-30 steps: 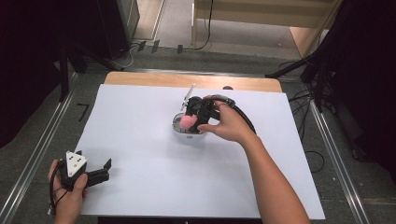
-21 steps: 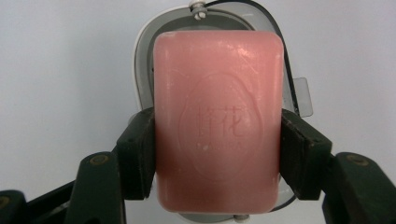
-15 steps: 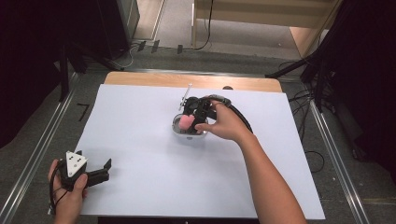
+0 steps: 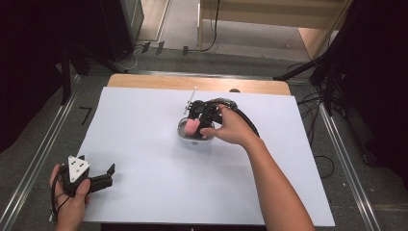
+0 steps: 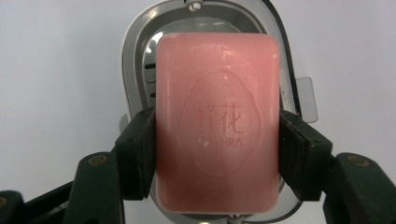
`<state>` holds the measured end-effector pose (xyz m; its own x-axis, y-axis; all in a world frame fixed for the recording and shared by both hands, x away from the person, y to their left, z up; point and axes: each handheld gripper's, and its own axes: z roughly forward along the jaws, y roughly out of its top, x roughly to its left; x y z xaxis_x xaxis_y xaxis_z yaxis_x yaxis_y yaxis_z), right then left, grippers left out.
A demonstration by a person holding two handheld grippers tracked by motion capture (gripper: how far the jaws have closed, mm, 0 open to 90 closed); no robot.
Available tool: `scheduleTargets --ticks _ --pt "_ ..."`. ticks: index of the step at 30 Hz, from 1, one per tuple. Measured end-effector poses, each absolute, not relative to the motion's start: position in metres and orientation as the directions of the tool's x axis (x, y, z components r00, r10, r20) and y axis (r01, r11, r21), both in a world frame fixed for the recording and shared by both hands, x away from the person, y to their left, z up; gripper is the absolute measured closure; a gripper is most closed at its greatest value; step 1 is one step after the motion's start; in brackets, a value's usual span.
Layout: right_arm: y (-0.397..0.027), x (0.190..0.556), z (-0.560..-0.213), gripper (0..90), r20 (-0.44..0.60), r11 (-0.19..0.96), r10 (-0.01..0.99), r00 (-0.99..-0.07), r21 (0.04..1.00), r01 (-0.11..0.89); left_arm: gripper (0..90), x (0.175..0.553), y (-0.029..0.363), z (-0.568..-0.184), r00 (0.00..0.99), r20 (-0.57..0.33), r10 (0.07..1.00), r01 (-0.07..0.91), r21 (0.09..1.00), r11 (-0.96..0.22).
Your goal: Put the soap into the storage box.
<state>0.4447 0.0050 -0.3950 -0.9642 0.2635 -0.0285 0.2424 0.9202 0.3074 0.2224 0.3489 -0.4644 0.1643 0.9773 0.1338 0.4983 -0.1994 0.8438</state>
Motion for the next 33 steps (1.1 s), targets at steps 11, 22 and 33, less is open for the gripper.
scheduleTargets --ticks 11,22,33 --pt "0.003 0.442 -0.395 36.2 -0.032 0.918 0.261 -0.965 0.317 0.238 0.0 0.222 0.349 -0.464 0.165 0.132 0.977 0.501 0.842 -0.199" --pt "-0.008 0.441 -0.386 28.6 -0.054 0.894 0.307 -0.95 0.357 0.269 0.0 0.223 0.349 -0.465 0.167 0.134 0.977 0.501 0.842 -0.201" --pt "-0.028 0.438 -0.378 27.9 -0.036 0.865 0.361 -0.932 0.387 0.32 0.0 0.223 0.349 -0.465 0.166 0.139 0.976 0.502 0.841 -0.205"
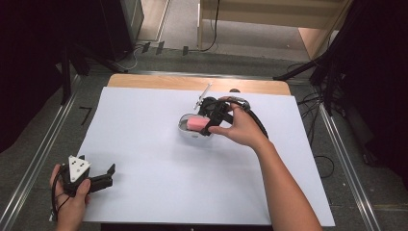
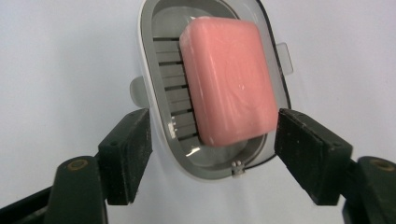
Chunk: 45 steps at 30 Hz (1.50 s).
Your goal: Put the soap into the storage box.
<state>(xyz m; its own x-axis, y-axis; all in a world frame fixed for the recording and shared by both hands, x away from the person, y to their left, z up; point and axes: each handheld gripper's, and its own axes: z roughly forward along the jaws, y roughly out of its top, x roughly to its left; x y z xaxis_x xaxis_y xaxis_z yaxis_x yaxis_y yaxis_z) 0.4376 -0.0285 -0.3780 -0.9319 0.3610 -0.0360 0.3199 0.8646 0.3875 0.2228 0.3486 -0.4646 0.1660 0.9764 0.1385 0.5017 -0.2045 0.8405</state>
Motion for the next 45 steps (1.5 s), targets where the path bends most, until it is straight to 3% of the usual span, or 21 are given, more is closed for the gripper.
scheduleTargets --ticks 13,29,45 --pt "-0.065 0.428 -0.378 13.2 -0.017 0.827 0.435 -0.9 0.404 0.391 0.0 0.223 0.348 -0.465 0.165 0.142 0.976 0.503 0.839 -0.207" --pt "-0.116 0.412 -0.375 9.3 0.019 0.757 0.512 -0.859 0.462 0.462 0.0 0.223 0.348 -0.465 0.162 0.146 0.976 0.505 0.837 -0.21" --pt "-0.152 0.392 -0.393 7.9 0.027 0.736 0.56 -0.828 0.444 0.512 0.0 0.223 0.347 -0.465 0.161 0.15 0.975 0.506 0.836 -0.212"
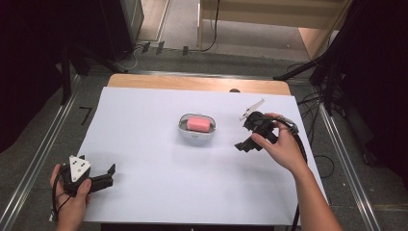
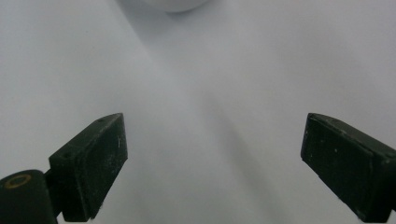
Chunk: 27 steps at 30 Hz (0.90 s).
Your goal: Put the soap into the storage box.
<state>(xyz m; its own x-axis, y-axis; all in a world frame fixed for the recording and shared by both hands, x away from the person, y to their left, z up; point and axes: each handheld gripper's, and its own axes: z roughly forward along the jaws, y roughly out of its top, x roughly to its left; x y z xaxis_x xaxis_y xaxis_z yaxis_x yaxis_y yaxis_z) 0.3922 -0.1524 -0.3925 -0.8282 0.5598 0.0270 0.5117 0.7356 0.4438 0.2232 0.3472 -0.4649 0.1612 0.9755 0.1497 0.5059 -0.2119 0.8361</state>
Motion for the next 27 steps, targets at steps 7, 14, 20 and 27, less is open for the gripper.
scheduleTargets --ticks 7,14,20,27 --pt "-0.168 0.383 -0.4 8.3 0.028 0.721 0.579 -0.815 0.449 0.528 0.0 0.223 0.347 -0.465 0.161 0.149 0.976 0.507 0.836 -0.212" --pt "-0.182 0.374 -0.408 8.7 0.039 0.699 0.601 -0.798 0.458 0.549 0.0 0.223 0.347 -0.465 0.16 0.15 0.976 0.507 0.836 -0.211" --pt "-0.193 0.366 -0.415 8.8 0.042 0.686 0.611 -0.79 0.47 0.556 0.0 0.223 0.347 -0.465 0.16 0.15 0.976 0.509 0.834 -0.212" --pt "-0.205 0.358 -0.421 8.9 0.045 0.668 0.623 -0.781 0.488 0.561 0.0 0.223 0.347 -0.465 0.16 0.15 0.976 0.51 0.834 -0.212"
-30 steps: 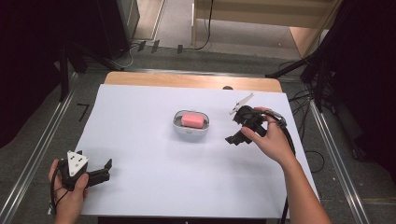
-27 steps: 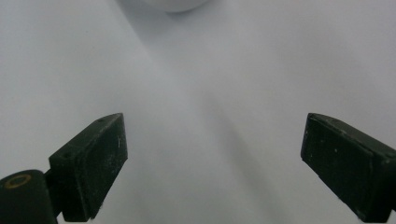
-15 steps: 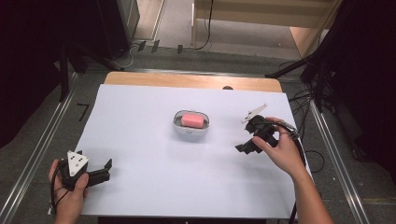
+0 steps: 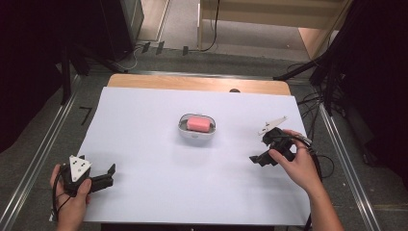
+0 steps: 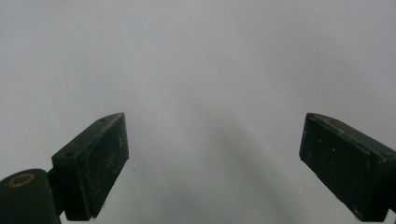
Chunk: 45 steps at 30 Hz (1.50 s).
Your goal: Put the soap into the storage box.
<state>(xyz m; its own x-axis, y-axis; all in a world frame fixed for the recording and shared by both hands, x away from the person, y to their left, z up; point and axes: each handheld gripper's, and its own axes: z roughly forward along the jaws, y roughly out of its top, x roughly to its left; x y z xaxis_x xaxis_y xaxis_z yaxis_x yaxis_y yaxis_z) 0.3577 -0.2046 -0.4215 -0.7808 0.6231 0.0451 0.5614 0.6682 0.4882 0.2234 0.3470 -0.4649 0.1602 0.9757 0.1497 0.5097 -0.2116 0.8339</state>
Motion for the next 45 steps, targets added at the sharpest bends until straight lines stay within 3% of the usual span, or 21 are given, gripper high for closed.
scheduleTargets --ticks 28,45 --pt "-0.267 0.298 -0.459 7.0 0.084 0.533 0.678 -0.73 0.627 0.568 0.0 0.224 0.346 -0.465 0.155 0.157 0.975 0.511 0.832 -0.215" --pt "-0.312 0.257 -0.482 3.9 0.156 0.338 0.787 -0.597 0.7 0.629 0.0 0.224 0.346 -0.465 0.152 0.16 0.975 0.512 0.832 -0.216"
